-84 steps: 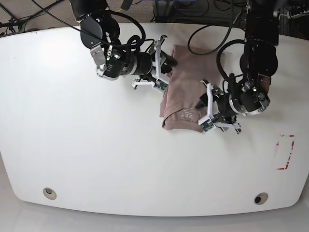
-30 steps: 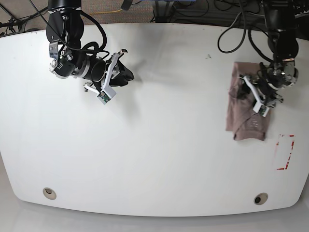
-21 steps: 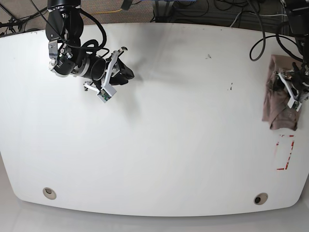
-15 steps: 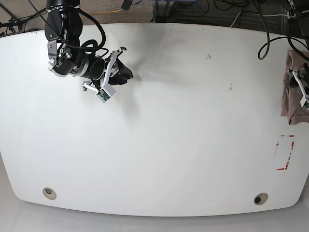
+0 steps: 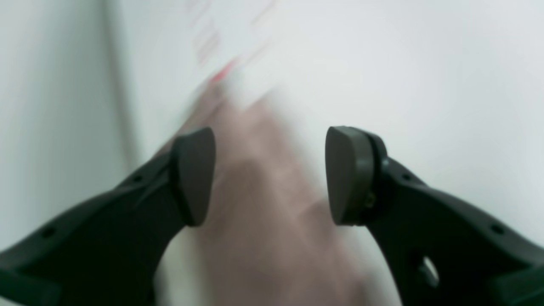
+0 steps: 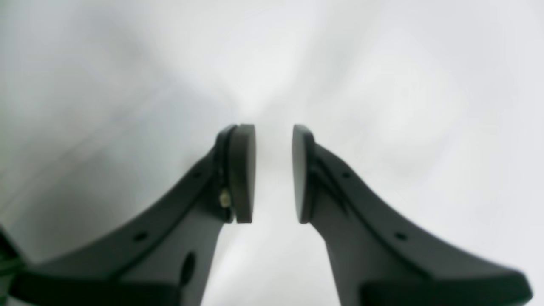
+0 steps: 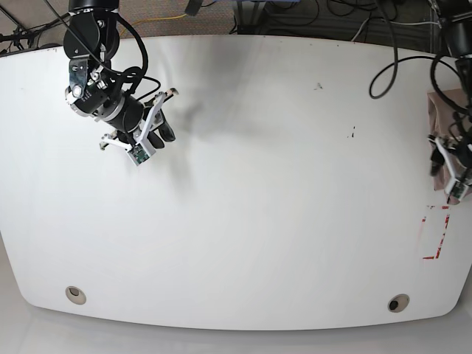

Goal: Fold the T-shirt properly

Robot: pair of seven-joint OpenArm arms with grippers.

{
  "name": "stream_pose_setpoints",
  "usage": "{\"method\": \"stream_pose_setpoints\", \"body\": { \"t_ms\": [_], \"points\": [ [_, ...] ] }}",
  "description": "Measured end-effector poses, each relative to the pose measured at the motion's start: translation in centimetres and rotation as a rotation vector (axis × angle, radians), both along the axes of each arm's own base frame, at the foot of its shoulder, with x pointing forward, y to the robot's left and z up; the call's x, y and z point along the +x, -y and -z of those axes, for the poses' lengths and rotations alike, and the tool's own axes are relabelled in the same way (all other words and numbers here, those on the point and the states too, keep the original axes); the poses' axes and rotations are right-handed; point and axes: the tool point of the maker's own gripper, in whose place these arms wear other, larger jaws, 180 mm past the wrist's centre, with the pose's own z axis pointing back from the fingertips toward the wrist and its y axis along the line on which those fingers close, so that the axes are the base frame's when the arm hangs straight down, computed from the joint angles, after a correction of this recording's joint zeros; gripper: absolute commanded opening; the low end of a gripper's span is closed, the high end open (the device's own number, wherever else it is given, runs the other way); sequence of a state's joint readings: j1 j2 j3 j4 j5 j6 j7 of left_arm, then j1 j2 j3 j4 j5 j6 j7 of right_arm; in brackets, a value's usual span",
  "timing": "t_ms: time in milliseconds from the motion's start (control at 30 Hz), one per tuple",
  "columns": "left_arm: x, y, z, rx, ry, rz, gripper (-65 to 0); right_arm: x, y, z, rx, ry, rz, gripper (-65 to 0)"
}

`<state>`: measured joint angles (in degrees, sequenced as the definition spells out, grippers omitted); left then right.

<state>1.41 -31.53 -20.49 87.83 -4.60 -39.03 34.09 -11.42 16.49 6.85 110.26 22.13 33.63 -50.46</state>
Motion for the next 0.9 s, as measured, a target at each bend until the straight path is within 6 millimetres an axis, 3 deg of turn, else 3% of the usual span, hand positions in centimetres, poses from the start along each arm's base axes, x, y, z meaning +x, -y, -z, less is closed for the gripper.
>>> {"method": "stream_pose_setpoints", "body": {
  "t_ms": [100,300,500,600,733,900],
  "points": [
    [1.7,4.6,0.1,-0.083,0.145,0.043,-27.1,0.8,0.6,-0.6,-0.013,0.102,0.043,-51.4],
    [2.6,9.4,0.7,-0.189,0.360,0.026,-26.9,2.3,3.3,-1.2,-0.033,0.292,0.154,-51.4],
    [1.3,14.3,2.3,-0.328,0.438,0.046,-27.1,1.7,4.7,0.2,0.069,0.400,0.232,-51.4],
    [-0.6,15.6,3.8,-0.360,0.434,0.040,-27.1,0.7,6.3,1.5,0.075,0.396,0.296,-51.4],
    [-4.9,18.3,5.7,-0.402,0.367,0.075,-27.1,-1.6,7.7,2.5,0.063,0.399,0.362,-51.4],
    [-10.6,20.5,4.9,-0.435,0.331,0.070,-27.1,-6.7,7.6,4.4,0.068,0.296,0.381,-51.4]
  ]
}}
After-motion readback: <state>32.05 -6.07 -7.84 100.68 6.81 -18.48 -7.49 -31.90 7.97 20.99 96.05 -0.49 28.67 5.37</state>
